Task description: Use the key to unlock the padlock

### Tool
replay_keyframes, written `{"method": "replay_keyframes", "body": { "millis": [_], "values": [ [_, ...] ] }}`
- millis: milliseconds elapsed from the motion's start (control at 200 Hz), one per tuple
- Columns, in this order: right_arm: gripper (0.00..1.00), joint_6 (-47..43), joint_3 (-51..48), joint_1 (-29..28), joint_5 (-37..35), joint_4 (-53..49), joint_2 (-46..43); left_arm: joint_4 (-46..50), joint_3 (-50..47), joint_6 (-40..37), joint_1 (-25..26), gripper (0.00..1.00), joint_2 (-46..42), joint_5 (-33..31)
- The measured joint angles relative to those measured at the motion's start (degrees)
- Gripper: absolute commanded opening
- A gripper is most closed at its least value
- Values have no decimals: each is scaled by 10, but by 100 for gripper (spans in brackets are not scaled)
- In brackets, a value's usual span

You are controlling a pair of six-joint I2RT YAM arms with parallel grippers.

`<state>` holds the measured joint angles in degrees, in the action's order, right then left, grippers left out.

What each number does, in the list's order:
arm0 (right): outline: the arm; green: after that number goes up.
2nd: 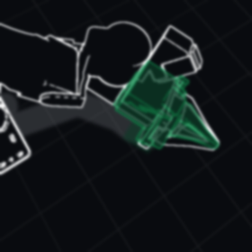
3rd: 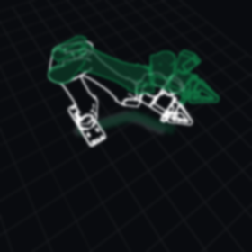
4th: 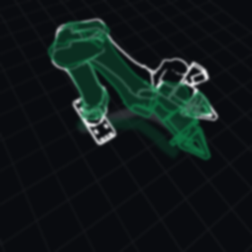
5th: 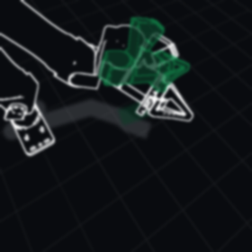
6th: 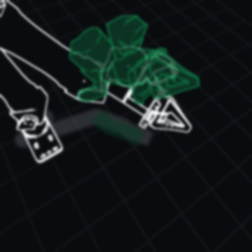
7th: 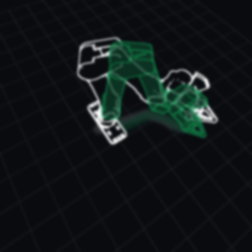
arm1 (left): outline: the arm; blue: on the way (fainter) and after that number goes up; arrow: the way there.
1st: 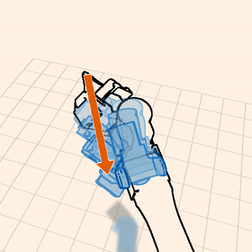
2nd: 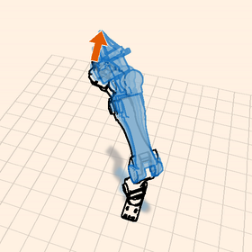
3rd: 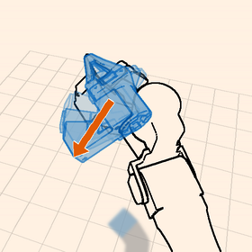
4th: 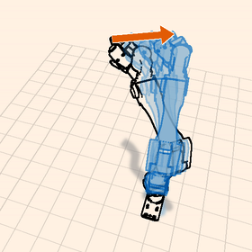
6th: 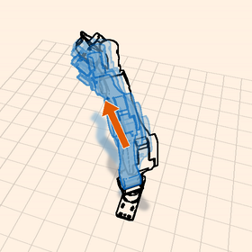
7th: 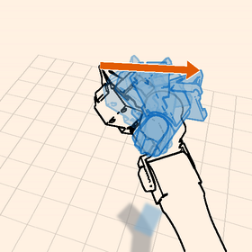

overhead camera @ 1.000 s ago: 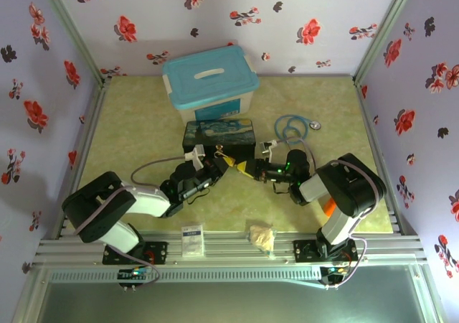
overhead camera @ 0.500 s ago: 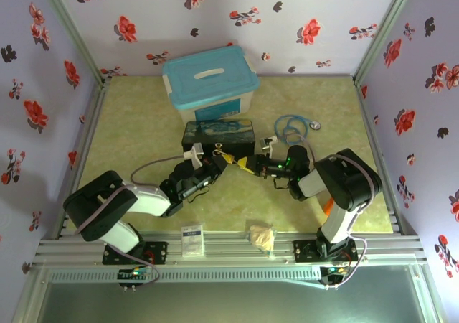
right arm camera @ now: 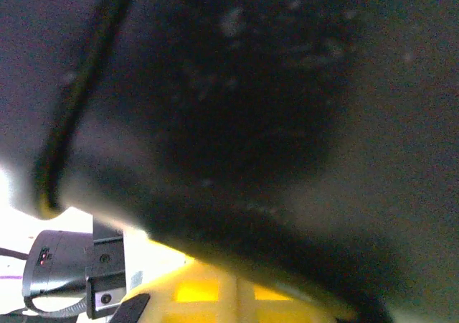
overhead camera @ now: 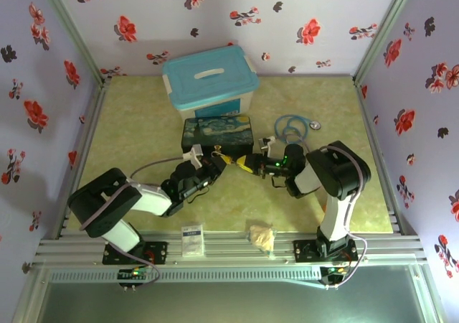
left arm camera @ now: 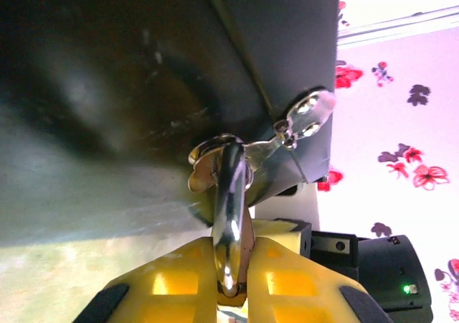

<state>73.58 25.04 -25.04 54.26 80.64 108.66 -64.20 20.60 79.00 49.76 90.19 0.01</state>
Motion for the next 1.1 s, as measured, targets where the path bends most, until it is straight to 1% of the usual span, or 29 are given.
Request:
{"method": "replay_keyframes", "body": {
  "millis": [310, 475, 585, 675, 755, 985, 1100],
  "values": [
    [0, 6, 10, -1, -9, 1, 15, -5, 6, 0, 0, 0, 17, 1],
    [0, 8, 9, -3, -28, 1, 15, -11, 15, 0, 0, 0, 34, 1],
    [0, 19, -3, -14, -62, -1, 7, -22, 18, 0, 1, 0, 51, 5],
    [0, 31, -17, -28, -107, -6, -3, -27, 25, 0, 4, 0, 65, 6],
    [0, 42, -30, -47, -160, -12, -14, -27, 27, 0, 6, 0, 73, 5],
    [0, 78, -71, -131, -375, -39, -56, -44, 27, 0, 13, 0, 98, -2],
    [0, 79, -78, -171, -460, -69, -57, -48, 27, 11, 20, 0, 127, -11]
  ]
}}
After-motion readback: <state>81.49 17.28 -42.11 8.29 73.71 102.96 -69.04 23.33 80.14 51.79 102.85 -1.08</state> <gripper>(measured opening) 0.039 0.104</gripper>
